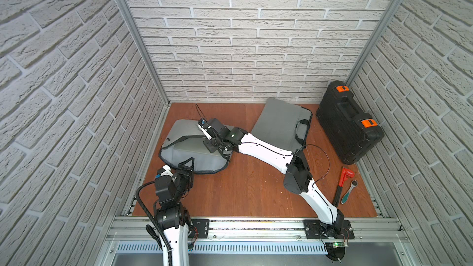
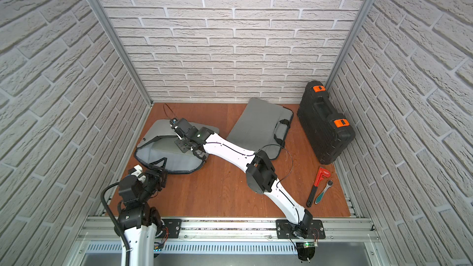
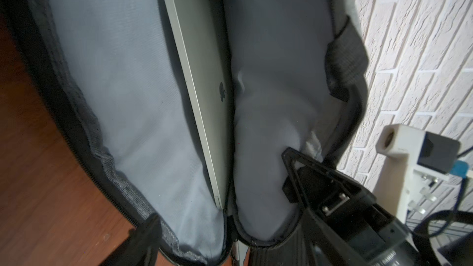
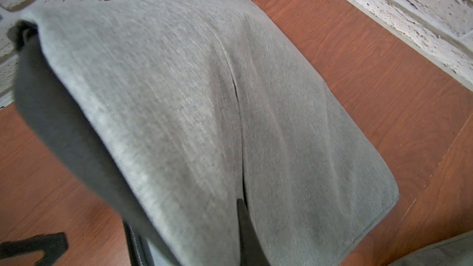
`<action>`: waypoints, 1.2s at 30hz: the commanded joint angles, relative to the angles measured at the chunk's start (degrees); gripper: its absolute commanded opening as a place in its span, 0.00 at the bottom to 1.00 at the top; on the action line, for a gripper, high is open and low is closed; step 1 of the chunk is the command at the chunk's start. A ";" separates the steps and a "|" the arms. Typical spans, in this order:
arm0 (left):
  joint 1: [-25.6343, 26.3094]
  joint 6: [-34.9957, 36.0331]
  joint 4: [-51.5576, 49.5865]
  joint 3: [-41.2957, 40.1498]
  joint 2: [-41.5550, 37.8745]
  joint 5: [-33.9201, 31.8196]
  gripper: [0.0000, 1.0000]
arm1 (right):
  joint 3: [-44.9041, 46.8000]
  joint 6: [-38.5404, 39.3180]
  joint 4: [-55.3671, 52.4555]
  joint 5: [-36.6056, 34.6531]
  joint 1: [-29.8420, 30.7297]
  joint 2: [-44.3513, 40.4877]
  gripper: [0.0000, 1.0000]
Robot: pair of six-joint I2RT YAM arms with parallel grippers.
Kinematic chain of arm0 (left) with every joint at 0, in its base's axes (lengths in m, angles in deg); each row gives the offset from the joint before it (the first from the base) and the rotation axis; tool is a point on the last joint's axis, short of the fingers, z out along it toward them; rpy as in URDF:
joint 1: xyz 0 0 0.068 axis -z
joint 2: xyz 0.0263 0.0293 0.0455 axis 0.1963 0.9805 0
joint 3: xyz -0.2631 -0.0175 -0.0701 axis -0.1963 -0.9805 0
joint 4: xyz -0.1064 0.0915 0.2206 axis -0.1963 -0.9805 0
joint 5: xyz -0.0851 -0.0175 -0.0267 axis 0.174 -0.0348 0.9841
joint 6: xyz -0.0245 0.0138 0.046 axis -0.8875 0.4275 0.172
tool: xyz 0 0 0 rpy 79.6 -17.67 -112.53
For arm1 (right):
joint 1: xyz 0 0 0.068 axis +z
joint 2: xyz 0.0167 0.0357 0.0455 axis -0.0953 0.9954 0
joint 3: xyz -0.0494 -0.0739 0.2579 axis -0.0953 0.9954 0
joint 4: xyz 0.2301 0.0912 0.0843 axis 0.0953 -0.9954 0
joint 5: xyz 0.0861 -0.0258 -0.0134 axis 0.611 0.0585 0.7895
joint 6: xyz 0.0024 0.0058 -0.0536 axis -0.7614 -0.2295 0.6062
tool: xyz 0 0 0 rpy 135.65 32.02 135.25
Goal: Open the zippered laptop bag and take out the laptop
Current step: Open the bag flap on the zippered laptop bag, then take out the laptop from the zippered laptop bag.
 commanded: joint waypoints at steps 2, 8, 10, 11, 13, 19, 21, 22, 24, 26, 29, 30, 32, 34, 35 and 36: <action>-0.18 -3.85 14.97 -2.99 5.75 0.88 0.74 | -2.62 -2.26 4.13 3.86 0.16 -2.58 0.06; 1.03 1.89 26.86 0.06 24.68 -0.08 0.69 | -2.42 -3.08 4.11 5.83 0.21 -3.09 0.06; 2.17 4.18 29.57 2.09 31.13 -0.55 0.69 | -2.37 -3.46 4.25 6.48 0.15 -3.27 0.06; 2.88 5.09 31.00 3.13 34.44 -1.09 0.69 | -2.39 -3.65 4.37 6.85 0.12 -3.35 0.06; 4.17 6.31 34.13 4.51 40.16 -2.04 0.68 | -2.37 -3.75 4.29 7.18 0.04 -3.40 0.06; 6.10 9.46 40.68 7.10 51.90 -4.33 0.66 | -2.12 -4.12 4.11 8.15 0.06 -3.77 0.06; 6.19 10.01 42.55 7.36 54.54 -4.62 0.65 | -2.12 -4.24 4.20 8.64 0.07 -3.68 0.06; 6.27 10.31 43.51 7.46 55.75 -4.90 0.65 | -2.12 -4.35 4.20 8.77 0.03 -3.73 0.06; 6.44 10.90 44.89 7.71 57.59 -5.27 0.64 | -2.12 -4.58 4.29 9.29 0.09 -3.66 0.06; 6.60 11.47 46.95 7.82 59.49 -5.53 0.64 | -2.12 -4.81 4.62 9.86 0.08 -3.64 0.06; 6.97 12.33 50.59 8.08 62.36 -5.83 0.62 | -2.12 -5.22 5.07 10.72 0.06 -3.48 0.06; 7.11 12.57 51.57 8.21 63.21 -6.01 0.61 | -2.12 -5.32 5.17 10.99 0.04 -3.44 0.06; 7.50 12.84 54.05 8.44 65.60 -6.29 0.58 | -2.12 -5.50 5.34 11.50 0.02 -3.32 0.06; 7.85 12.76 57.34 8.53 68.12 -6.22 0.55 | -2.12 -5.59 5.48 11.97 0.05 -3.25 0.06; 8.12 12.46 59.09 8.63 69.58 -6.24 0.53 | -2.12 -5.59 5.43 12.11 0.02 -3.28 0.06; 8.28 12.27 60.56 8.71 70.87 -6.13 0.51 | -2.12 -5.54 5.45 12.25 0.06 -3.31 0.06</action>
